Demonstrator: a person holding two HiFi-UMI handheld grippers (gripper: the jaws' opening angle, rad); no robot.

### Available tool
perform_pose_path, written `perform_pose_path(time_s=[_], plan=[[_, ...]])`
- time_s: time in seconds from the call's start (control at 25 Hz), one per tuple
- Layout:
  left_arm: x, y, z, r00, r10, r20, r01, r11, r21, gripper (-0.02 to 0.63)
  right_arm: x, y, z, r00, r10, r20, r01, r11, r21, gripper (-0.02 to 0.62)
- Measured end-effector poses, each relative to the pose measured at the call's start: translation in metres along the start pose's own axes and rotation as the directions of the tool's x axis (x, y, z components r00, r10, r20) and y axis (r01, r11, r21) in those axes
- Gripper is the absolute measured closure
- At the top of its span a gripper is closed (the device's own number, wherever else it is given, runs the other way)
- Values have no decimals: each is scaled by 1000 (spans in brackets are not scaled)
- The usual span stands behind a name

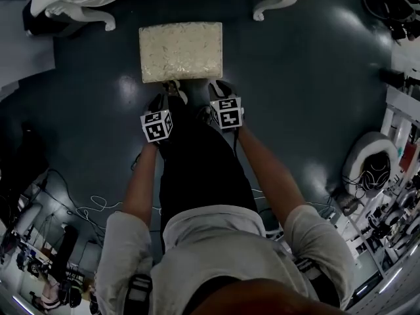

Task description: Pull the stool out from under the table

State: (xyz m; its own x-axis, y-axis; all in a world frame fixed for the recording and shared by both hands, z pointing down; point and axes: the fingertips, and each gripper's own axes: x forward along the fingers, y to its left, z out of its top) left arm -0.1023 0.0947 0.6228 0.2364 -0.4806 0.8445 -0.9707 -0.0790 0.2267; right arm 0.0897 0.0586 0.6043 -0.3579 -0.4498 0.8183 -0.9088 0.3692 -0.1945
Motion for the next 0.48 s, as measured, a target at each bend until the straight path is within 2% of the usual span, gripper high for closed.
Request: perform_pose_path(time_s=[0.16, 0.32, 0.48], plan=[[-39, -39, 19, 998, -47, 33, 47, 999, 9, 549, -48, 12, 37, 993, -36, 110, 32, 999, 36, 532], [-75, -68, 55, 992, -76, 100, 75, 997, 13, 549, -85, 27, 72, 978, -66, 198, 66, 998, 4, 566], [-112, -97, 81, 986, -88, 143, 84, 996, 29, 549, -122, 45, 91, 969, -52, 241, 64, 997, -43, 572]])
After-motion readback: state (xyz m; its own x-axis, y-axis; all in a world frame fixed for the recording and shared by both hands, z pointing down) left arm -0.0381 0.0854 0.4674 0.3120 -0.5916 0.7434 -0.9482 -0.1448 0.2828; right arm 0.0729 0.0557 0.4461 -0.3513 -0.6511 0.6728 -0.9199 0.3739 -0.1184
